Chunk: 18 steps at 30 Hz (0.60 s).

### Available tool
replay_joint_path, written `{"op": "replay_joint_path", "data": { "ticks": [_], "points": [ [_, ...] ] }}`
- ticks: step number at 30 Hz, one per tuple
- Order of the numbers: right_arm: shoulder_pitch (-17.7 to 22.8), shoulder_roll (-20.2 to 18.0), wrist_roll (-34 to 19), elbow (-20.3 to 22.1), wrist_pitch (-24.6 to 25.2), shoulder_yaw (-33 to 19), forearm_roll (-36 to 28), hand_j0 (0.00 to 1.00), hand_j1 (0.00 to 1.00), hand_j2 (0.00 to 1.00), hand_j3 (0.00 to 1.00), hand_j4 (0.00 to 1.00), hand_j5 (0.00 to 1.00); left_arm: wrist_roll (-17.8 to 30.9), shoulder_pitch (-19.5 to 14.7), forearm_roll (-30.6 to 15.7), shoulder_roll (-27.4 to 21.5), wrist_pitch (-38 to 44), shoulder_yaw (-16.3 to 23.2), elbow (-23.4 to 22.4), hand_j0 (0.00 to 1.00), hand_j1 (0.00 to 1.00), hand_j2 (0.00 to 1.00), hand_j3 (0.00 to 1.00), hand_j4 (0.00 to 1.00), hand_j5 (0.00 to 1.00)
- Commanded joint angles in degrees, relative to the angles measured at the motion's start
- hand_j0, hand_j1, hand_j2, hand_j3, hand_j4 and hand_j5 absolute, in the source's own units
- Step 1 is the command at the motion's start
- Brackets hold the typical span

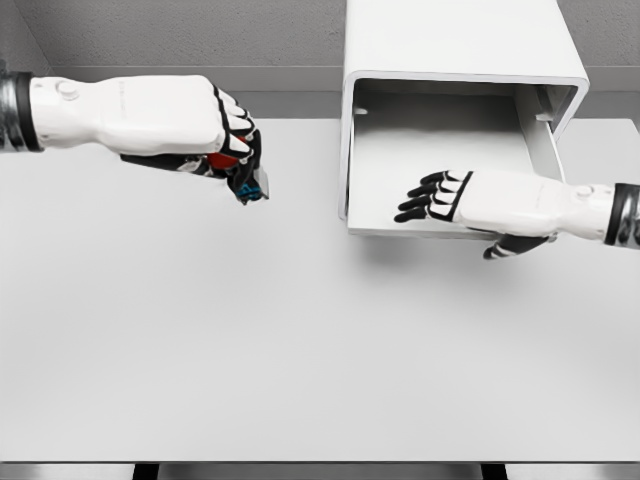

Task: Slide open multi-storey tabletop storage cabinets and put open load switch and slide close multi-storey tabletop storage cabinets

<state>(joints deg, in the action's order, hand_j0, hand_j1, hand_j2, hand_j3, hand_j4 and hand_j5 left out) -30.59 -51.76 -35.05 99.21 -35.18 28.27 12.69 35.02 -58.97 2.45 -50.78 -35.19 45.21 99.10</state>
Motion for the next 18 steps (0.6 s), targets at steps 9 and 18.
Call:
{"op": "replay_joint_path", "data": {
  "ticks": [9,18],
  "points": [
    [3.08,-2.82,0.05,1.42,0.18,-5.68,-2.58,1.0,1.0,1.0,1.0,1.0,1.0,-0.02,-2.55,-0.34,5.86,0.19,-0.91,-0.4,0.36,0.36,0.36,0.36,0.36,0.36],
    [7.29,-5.45,0.05,1.51,0.18,-12.35,-8.29,1.0,1.0,1.0,1.0,1.0,1.0,-0.02,-5.45,3.09,12.55,0.19,-0.74,-0.76,0.36,0.36,0.36,0.36,0.36,0.36]
  ]
}}
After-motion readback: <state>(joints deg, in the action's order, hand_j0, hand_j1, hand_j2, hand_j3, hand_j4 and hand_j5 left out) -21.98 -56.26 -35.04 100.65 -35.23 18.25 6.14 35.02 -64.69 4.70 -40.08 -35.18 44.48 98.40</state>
